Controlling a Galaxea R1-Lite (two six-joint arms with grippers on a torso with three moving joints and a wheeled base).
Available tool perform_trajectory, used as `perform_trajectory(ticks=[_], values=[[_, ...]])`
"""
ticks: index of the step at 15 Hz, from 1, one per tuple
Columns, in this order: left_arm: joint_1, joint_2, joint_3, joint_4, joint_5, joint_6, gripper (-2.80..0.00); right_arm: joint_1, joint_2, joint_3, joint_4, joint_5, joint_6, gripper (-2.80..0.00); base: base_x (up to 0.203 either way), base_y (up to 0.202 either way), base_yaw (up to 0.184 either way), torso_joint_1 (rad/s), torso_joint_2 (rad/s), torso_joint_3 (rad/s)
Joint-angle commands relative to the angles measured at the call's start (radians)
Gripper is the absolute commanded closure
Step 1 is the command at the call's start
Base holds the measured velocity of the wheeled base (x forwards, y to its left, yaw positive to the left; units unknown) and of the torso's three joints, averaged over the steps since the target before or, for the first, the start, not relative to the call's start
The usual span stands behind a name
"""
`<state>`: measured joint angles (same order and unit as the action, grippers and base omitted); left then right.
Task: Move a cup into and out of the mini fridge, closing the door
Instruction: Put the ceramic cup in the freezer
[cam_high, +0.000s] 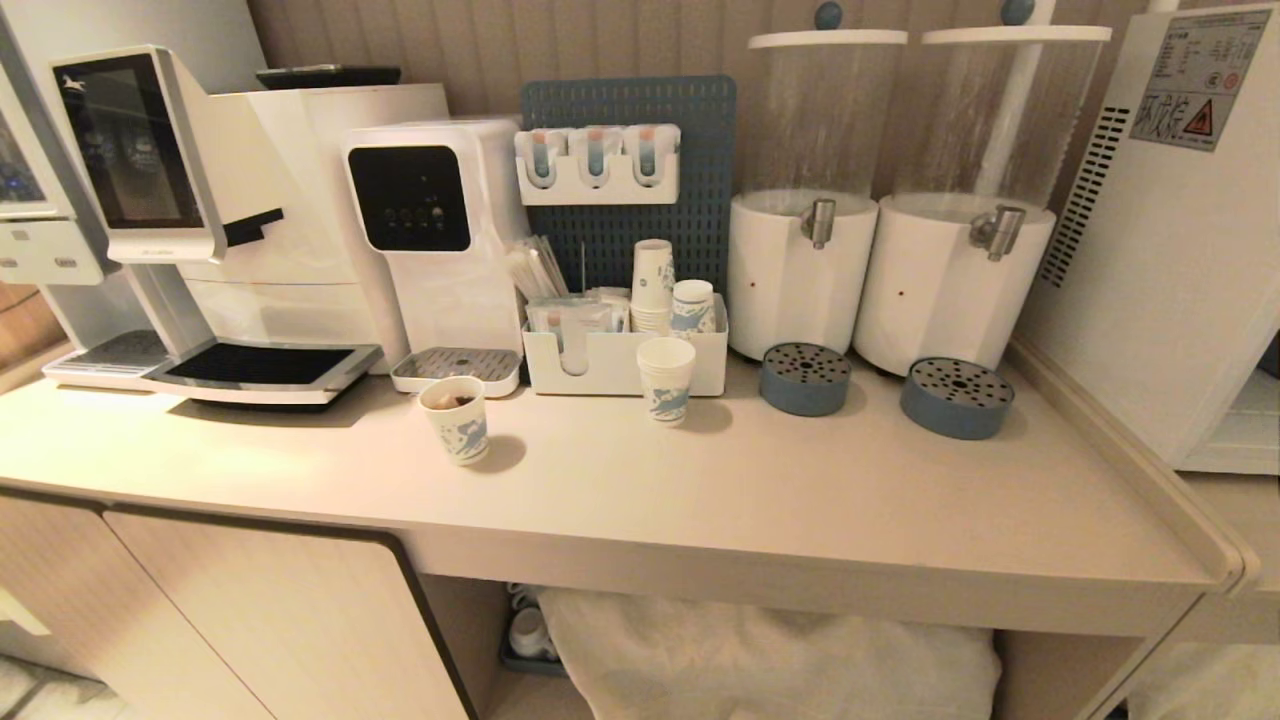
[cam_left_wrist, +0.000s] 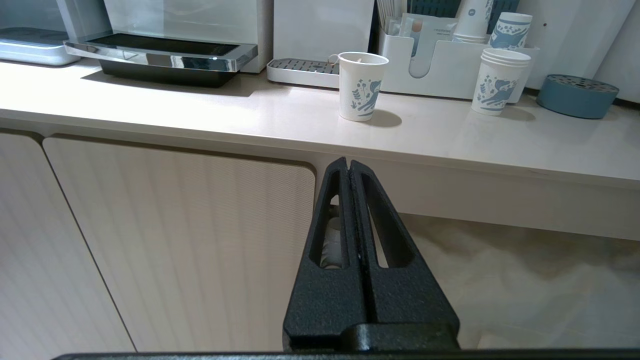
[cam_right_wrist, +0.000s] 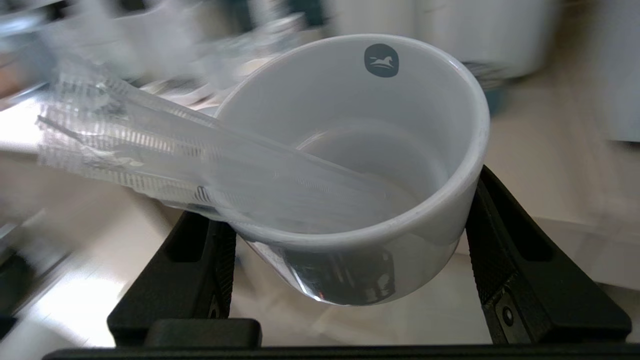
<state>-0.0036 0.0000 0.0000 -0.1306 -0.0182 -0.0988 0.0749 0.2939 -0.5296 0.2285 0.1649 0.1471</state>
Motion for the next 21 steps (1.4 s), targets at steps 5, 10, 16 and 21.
perform_trajectory(ticks=[5,10,16,21], values=[[0.001,-0.005,0.04,-0.001,0.0,-0.001,0.0,-0.015,-0.006,0.0,0.009,-0.035,0.059,0.0,0.0,0.0,0.0,0.0,0.0,0.0],[0.001,-0.005,0.04,-0.001,0.0,-0.001,0.0,-0.061,-0.145,0.104,0.025,0.013,0.059,0.0,0.0,0.0,0.0,0.0,0.0,0.0],[0.001,-0.005,0.04,-0.001,0.0,-0.001,0.0,-0.067,-0.293,0.413,-0.149,-0.163,0.002,0.0,0.0,0.0,0.0,0.0,0.0,0.0],[0.001,-0.005,0.04,-0.001,0.0,-0.001,0.0,-0.067,-0.294,0.529,-0.236,-0.157,-0.164,0.0,0.0,0.0,0.0,0.0,0.0,0.0]])
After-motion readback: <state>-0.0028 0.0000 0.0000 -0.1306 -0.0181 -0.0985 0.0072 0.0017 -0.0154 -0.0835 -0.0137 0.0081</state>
